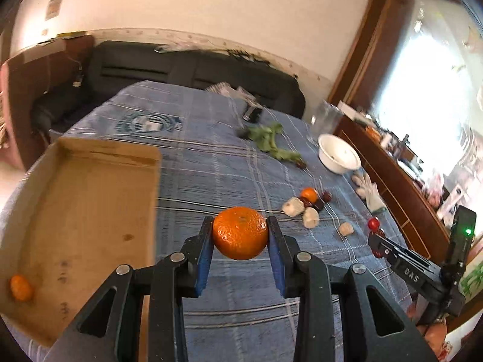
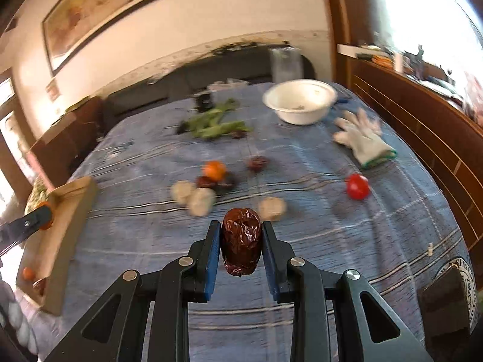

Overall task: Organize fruits
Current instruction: 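Carry both items over the tray and open both tools to release them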

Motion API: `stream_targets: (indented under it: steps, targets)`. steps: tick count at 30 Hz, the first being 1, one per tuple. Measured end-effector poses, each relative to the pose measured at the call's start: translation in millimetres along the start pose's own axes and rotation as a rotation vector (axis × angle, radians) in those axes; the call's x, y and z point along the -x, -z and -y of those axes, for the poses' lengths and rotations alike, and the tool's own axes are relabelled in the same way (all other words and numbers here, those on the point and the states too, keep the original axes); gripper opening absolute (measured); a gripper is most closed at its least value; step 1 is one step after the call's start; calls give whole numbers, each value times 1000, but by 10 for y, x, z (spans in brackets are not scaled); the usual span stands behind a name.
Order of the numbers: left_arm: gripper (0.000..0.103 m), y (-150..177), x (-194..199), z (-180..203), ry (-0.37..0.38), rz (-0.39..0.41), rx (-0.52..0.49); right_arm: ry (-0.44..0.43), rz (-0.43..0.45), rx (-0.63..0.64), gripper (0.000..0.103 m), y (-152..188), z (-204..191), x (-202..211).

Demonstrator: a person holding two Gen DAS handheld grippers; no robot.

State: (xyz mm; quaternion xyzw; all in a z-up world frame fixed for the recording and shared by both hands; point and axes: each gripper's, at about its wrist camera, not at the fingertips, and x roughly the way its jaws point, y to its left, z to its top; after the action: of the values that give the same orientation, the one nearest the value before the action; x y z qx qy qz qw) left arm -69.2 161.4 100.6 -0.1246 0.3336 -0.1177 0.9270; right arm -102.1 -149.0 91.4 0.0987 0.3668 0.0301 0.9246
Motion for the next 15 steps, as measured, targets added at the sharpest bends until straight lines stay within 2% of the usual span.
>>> stream_targets:
  steps: [8, 15]
  targets:
    - [33, 52, 402, -616, -83, 41, 94, -148, -30, 119, 29, 53, -772, 126]
    - [33, 14, 543, -1163, -230, -24, 114, -295, -71, 193, 29, -10, -1380, 79]
